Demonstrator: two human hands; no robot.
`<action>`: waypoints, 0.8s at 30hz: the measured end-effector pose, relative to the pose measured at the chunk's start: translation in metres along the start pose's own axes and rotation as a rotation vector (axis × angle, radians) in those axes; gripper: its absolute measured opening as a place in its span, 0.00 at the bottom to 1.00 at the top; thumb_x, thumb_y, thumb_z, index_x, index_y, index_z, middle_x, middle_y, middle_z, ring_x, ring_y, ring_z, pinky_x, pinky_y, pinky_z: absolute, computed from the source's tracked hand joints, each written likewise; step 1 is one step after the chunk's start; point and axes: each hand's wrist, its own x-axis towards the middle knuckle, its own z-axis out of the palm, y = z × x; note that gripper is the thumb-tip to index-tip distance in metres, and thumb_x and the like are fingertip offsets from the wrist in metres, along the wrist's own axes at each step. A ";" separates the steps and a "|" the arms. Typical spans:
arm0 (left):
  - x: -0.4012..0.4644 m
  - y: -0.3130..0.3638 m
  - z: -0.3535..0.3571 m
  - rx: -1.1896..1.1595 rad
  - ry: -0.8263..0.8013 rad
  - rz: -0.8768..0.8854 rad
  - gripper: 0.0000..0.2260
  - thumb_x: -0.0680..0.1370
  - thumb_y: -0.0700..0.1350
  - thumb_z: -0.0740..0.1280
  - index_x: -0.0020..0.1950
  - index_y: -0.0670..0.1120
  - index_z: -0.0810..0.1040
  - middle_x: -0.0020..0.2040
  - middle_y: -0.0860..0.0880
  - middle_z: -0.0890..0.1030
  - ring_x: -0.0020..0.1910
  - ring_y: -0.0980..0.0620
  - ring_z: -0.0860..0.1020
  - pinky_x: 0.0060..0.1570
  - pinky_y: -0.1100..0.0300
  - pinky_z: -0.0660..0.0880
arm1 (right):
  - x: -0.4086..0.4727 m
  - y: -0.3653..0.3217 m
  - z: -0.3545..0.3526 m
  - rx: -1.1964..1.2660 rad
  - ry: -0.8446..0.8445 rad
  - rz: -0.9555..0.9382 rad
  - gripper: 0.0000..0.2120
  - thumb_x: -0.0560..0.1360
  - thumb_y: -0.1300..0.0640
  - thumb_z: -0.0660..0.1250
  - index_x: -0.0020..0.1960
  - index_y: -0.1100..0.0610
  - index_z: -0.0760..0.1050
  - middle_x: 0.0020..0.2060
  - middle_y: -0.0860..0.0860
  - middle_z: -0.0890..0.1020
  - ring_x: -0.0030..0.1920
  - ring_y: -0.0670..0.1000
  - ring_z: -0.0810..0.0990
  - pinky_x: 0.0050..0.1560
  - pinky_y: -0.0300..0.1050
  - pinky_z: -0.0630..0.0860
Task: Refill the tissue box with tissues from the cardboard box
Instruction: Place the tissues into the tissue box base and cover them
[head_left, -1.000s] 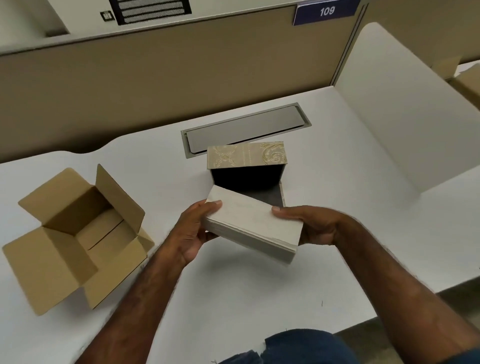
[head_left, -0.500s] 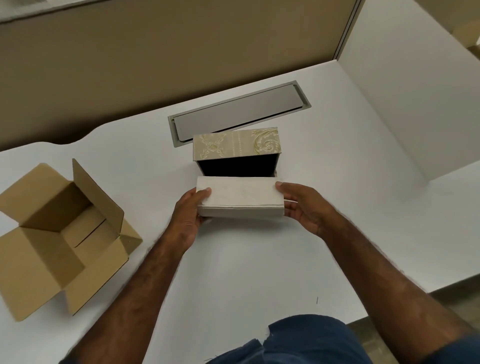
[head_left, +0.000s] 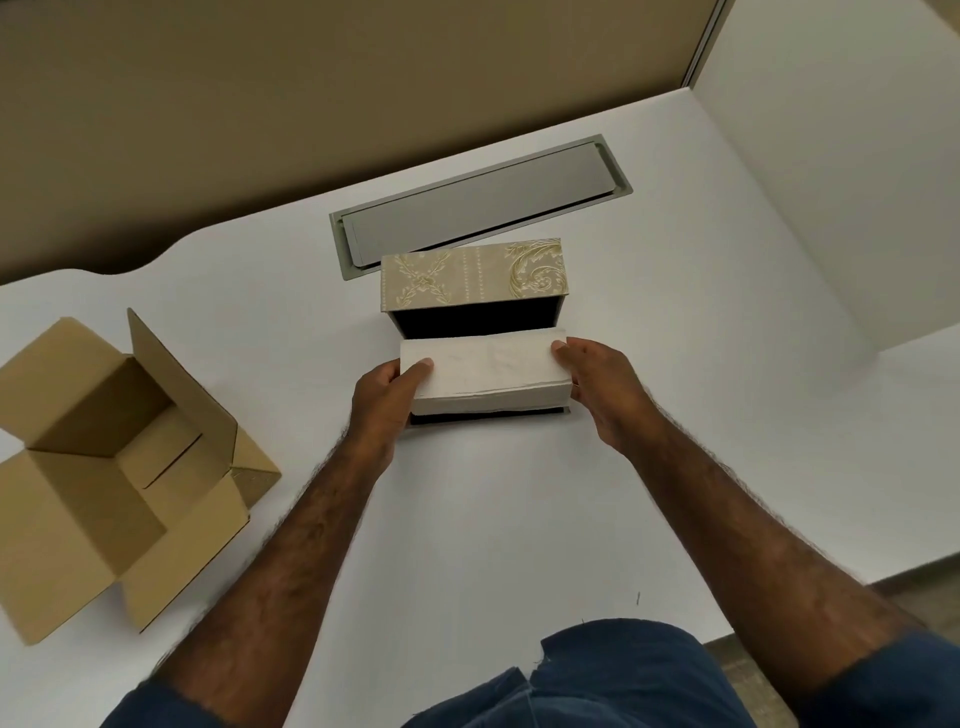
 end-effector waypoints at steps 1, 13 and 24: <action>0.001 0.000 0.000 0.018 0.007 0.013 0.04 0.78 0.54 0.73 0.47 0.55 0.84 0.48 0.54 0.86 0.48 0.52 0.82 0.44 0.59 0.79 | 0.000 0.001 0.001 -0.011 0.003 0.000 0.14 0.84 0.50 0.69 0.56 0.62 0.84 0.50 0.51 0.87 0.53 0.54 0.81 0.57 0.55 0.76; -0.008 0.002 0.001 0.109 0.047 0.035 0.06 0.80 0.56 0.71 0.49 0.56 0.83 0.49 0.57 0.85 0.48 0.56 0.81 0.43 0.62 0.74 | -0.019 0.019 0.005 -0.275 0.025 -0.193 0.22 0.88 0.42 0.58 0.74 0.53 0.79 0.68 0.49 0.84 0.71 0.52 0.80 0.76 0.53 0.74; -0.017 -0.001 -0.001 0.191 0.024 0.051 0.06 0.84 0.53 0.65 0.57 0.54 0.80 0.51 0.58 0.82 0.50 0.57 0.79 0.52 0.55 0.77 | -0.025 0.033 0.011 -0.295 0.037 -0.255 0.26 0.90 0.43 0.56 0.86 0.49 0.64 0.79 0.39 0.70 0.76 0.36 0.66 0.61 0.12 0.58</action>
